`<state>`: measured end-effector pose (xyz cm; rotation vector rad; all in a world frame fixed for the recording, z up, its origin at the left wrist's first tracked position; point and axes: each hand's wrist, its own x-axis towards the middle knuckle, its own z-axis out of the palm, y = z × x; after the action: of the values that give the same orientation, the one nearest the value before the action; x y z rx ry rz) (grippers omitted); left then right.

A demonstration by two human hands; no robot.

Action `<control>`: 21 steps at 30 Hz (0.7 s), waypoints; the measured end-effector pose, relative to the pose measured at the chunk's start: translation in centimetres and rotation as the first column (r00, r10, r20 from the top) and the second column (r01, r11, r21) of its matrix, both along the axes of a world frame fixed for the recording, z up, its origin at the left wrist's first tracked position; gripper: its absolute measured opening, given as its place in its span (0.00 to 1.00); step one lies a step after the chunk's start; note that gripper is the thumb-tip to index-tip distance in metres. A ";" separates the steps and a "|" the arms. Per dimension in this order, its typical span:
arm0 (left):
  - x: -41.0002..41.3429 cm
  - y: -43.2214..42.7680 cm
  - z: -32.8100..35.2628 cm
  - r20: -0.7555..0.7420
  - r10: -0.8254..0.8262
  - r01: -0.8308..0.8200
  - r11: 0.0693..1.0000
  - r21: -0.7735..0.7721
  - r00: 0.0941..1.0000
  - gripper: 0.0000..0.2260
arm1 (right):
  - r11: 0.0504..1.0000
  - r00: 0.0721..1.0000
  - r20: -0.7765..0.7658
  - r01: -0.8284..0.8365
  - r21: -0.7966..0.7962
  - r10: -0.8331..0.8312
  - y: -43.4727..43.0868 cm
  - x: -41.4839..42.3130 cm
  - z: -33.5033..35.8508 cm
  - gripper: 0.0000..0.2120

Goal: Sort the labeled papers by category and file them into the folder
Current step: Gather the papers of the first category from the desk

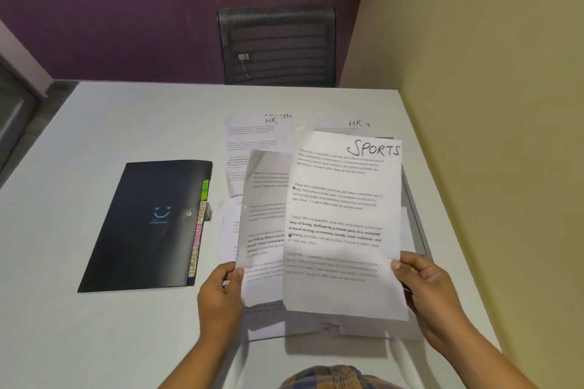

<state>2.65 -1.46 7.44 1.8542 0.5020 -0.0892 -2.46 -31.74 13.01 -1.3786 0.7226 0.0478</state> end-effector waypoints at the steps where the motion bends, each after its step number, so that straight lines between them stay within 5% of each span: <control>1: -0.1 -0.1 0.0 -0.019 0.005 -0.006 0.999 -0.052 1.000 0.04 | 0.999 0.999 -0.022 -0.025 -0.044 0.024 0.5 0.3 -0.2 0.06; 5: -1.1 -0.8 1.0 -0.058 -0.044 0.034 0.986 -0.165 0.997 0.06 | 0.972 0.989 -0.096 -0.132 -0.194 0.115 1.9 1.4 -1.1 0.05; 11: -2.6 -1.7 1.8 -0.119 -0.172 0.139 0.959 -0.247 0.978 0.06 | 0.942 0.930 -0.201 -0.328 -0.075 0.308 3.0 1.7 -1.8 0.09; 16: -2.1 -1.8 3.1 -0.225 -0.143 0.056 0.933 -0.354 0.964 0.19 | 0.932 0.925 -0.202 -0.348 -0.105 0.323 2.9 1.3 -1.8 0.10; 21: 0.2 -1.1 4.0 -0.020 -0.282 0.232 0.825 -0.516 0.959 0.19 | 0.884 0.876 -0.167 -0.465 -0.047 0.452 2.7 1.3 -0.5 0.14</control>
<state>2.89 -2.57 11.47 1.3834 0.2522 -0.4547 -1.21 -29.05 12.55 -1.6188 0.5105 0.5098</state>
